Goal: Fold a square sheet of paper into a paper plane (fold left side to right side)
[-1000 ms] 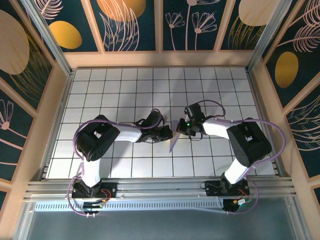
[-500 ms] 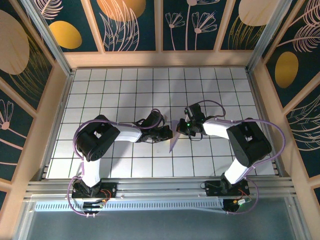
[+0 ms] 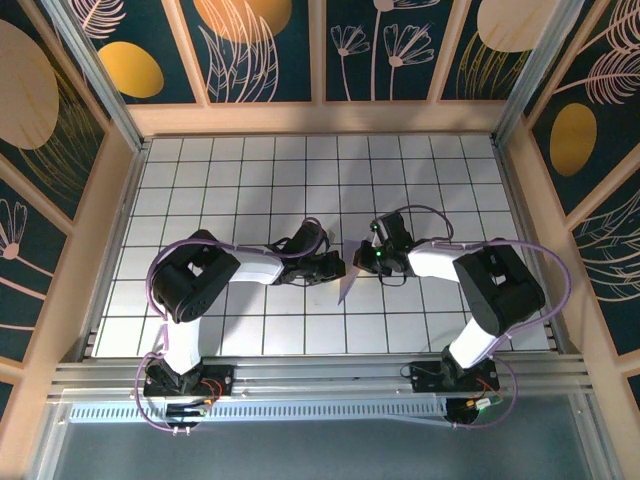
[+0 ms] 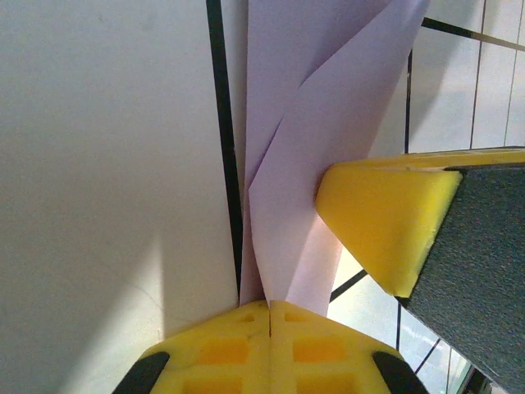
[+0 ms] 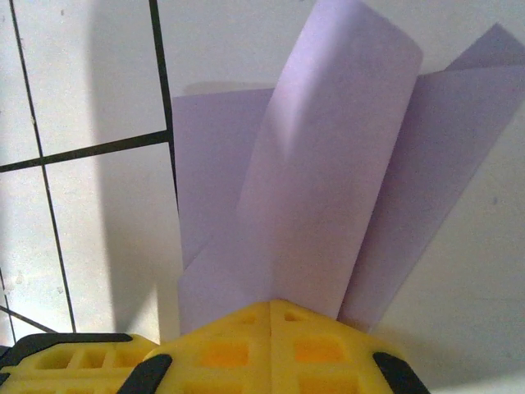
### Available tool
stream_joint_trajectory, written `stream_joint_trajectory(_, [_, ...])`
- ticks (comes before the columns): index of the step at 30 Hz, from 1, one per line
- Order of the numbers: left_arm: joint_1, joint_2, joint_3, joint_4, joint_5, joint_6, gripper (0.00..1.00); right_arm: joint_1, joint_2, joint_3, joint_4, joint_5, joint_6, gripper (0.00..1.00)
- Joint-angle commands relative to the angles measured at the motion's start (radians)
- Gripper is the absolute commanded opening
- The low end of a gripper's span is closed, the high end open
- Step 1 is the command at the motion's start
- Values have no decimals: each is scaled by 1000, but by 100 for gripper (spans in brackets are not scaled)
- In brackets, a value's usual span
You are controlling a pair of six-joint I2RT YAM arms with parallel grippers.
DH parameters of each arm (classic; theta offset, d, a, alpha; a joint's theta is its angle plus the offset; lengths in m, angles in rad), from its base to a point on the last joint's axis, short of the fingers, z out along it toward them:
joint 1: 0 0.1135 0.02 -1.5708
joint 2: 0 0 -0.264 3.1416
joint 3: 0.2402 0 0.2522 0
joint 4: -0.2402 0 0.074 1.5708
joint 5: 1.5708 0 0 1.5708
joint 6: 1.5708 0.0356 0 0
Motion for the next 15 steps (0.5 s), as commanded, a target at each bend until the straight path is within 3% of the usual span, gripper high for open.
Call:
stream_joint_trajectory(1, [-9, 30, -12, -37, -11, 12, 7, 9, -3, -57, -41, -11, 17, 0])
stream_joint_trajectory(15, [16, -177, -48, -81, -54, 16, 24, 9, -1, -127, 34, -39, -17, 0])
